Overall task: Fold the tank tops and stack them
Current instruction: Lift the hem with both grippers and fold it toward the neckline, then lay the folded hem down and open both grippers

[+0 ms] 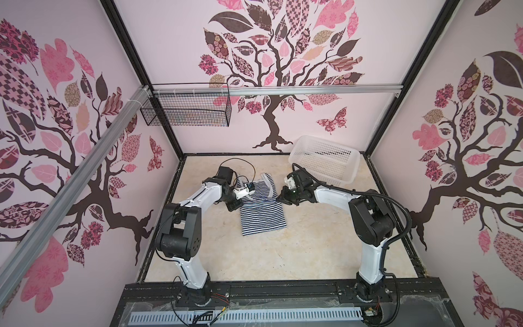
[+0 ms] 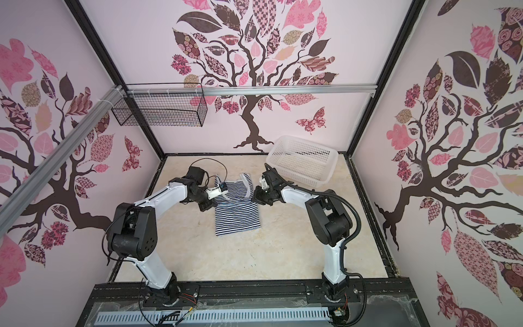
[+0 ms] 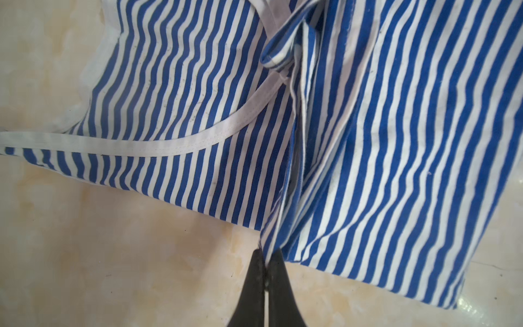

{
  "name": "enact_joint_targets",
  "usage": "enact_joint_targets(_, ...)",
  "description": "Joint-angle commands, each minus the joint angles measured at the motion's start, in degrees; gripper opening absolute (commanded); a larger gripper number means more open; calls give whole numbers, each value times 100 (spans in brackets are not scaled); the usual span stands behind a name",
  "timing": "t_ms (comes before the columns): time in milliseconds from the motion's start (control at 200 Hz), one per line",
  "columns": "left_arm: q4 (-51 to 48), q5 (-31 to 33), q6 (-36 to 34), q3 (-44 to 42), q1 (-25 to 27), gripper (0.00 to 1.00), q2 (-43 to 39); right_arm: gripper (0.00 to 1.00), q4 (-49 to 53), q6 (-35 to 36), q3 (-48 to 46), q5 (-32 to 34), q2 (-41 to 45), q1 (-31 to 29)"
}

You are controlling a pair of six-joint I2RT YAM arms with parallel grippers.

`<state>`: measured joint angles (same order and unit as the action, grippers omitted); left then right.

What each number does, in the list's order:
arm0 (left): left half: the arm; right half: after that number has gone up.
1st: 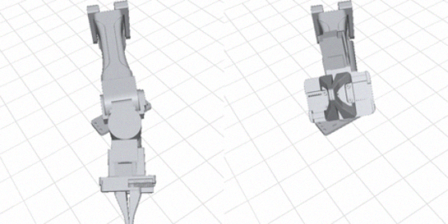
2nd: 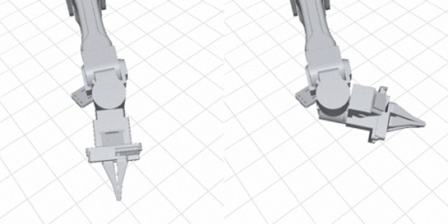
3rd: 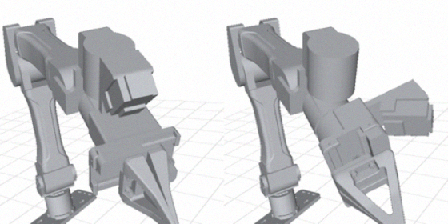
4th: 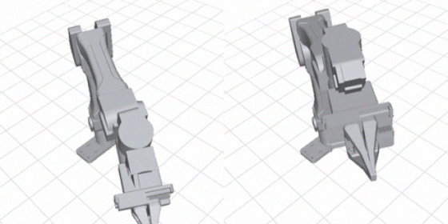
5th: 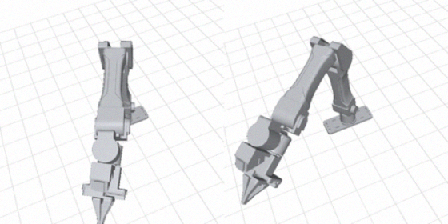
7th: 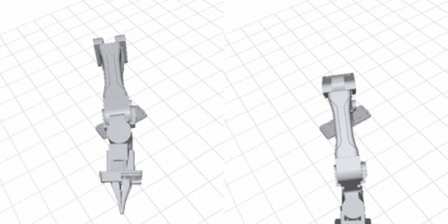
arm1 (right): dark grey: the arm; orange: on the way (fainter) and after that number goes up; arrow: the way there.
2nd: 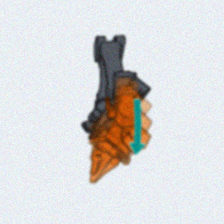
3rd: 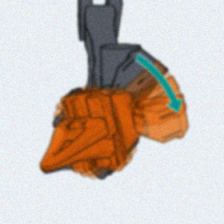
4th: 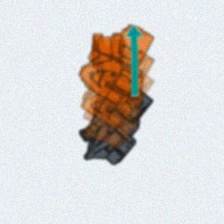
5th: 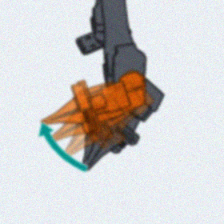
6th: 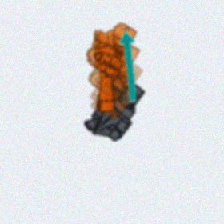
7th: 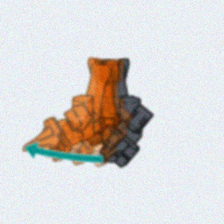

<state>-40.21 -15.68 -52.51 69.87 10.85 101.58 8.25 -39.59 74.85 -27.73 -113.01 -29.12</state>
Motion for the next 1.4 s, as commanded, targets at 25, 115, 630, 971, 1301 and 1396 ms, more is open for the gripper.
enact_joint_targets(25,-17,87,14,134,-36,0,184,0,23,56,273,-135,-257,65)
enact_joint_targets(115,-33,117,0,100,-32,0,230,0,134,111,417,-163,-363,67)
enact_joint_targets(630,470,451,1153,51,-61,54,-422,51,201,276,29,-165,236,76)
enact_joint_targets(971,-174,-356,1255,-986,-42,85,-2016,56,-87,321,-1656,22,1653,-15)
enact_joint_targets(1301,66,-162,1166,-2434,501,83,-2369,54,-570,218,-2565,153,1706,-370)
enact_joint_targets(1396,139,-207,1222,-2494,514,86,-2306,54,-627,214,-2616,171,1645,-366)
